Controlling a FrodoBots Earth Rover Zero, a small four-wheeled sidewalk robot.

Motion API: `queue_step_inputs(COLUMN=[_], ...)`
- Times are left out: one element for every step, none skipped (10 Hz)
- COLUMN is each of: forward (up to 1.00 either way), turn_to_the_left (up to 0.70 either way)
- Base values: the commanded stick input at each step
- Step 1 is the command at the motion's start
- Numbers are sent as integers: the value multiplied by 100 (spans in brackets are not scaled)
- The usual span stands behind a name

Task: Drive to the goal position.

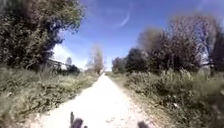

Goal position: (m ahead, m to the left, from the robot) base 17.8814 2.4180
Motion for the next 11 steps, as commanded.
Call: queue_step_inputs(forward=[70,70,70,70,70,70,70,70,70,70,70], turn_to_the_left=[0,0,0,0,0,0,0,0,0,0,0])
